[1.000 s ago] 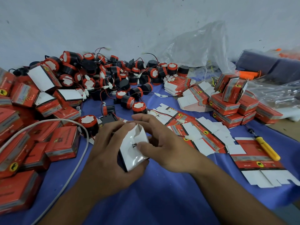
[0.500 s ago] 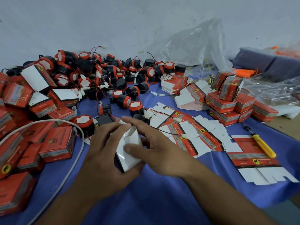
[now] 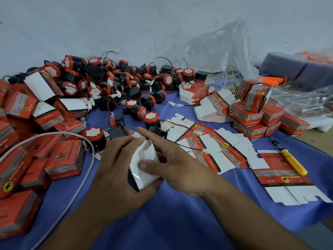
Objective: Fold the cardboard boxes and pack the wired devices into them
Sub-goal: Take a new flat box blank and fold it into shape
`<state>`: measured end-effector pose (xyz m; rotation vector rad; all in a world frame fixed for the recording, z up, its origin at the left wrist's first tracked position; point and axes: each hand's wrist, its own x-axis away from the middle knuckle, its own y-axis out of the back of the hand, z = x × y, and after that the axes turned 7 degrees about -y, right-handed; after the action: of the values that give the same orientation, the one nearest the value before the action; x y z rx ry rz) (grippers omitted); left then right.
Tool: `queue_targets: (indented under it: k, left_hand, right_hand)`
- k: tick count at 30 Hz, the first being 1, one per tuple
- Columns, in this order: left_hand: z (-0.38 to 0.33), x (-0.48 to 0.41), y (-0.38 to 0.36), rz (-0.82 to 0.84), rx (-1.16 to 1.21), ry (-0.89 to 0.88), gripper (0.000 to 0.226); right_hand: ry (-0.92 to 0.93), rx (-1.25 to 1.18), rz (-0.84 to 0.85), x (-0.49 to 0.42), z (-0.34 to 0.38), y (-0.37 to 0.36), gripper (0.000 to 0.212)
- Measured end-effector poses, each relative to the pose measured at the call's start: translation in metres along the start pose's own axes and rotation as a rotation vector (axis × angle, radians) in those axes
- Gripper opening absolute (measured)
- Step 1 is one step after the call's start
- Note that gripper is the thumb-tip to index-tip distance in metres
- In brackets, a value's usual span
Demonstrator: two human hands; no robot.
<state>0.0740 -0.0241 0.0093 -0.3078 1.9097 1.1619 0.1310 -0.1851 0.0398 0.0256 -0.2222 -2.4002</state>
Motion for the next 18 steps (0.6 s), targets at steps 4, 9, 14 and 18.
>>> queue_targets:
  k: [4, 9, 14, 18]
  left_hand:
    - [0.0, 0.0, 0.001, 0.017, 0.009, 0.009, 0.075]
    - [0.001, 0.002, 0.0, 0.006, 0.043, 0.04, 0.078]
    - [-0.004, -0.001, -0.009, -0.027, 0.002, 0.027, 0.068]
    - [-0.002, 0.0, -0.005, -0.019, 0.031, 0.038, 0.075]
  right_hand:
    - [-0.009, -0.031, 0.007, 0.0, 0.0, 0.0, 0.071]
    - [0.01, -0.088, 0.032, -0.001, -0.001, -0.002, 0.073]
    - [0.09, 0.214, -0.223, -0.001, -0.008, -0.029, 0.072]
    - [0.092, 0.137, -0.209, -0.003, -0.011, -0.028, 0.056]
